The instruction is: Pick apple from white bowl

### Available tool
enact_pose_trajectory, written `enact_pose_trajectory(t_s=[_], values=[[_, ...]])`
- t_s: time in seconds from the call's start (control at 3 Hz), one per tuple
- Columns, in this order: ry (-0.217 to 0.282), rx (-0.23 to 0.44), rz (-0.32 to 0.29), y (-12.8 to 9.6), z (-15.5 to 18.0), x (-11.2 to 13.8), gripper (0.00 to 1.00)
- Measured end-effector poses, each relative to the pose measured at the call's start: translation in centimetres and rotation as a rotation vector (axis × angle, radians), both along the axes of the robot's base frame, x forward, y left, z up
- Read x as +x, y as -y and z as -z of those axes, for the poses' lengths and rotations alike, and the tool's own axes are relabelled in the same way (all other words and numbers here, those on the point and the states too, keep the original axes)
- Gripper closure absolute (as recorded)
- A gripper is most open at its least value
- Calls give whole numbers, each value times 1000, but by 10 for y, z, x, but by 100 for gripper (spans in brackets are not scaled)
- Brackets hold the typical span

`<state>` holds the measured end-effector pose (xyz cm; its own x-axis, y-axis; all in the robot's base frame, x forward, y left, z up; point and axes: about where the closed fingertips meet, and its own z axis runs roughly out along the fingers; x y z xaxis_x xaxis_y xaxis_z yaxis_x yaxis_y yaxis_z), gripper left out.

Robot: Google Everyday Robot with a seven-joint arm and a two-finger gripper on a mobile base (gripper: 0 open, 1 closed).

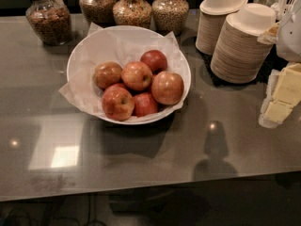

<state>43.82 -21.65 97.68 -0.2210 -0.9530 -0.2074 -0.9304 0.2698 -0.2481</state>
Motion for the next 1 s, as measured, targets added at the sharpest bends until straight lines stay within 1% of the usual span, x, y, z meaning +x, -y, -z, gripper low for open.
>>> enact_pose_trajectory(t_s=[0.33, 0.67, 1.0], values=[[0, 0, 0, 0, 0, 0, 0], [8, 46, -26, -20, 7, 6, 0], [14, 99, -65, -46, 14, 12, 0]])
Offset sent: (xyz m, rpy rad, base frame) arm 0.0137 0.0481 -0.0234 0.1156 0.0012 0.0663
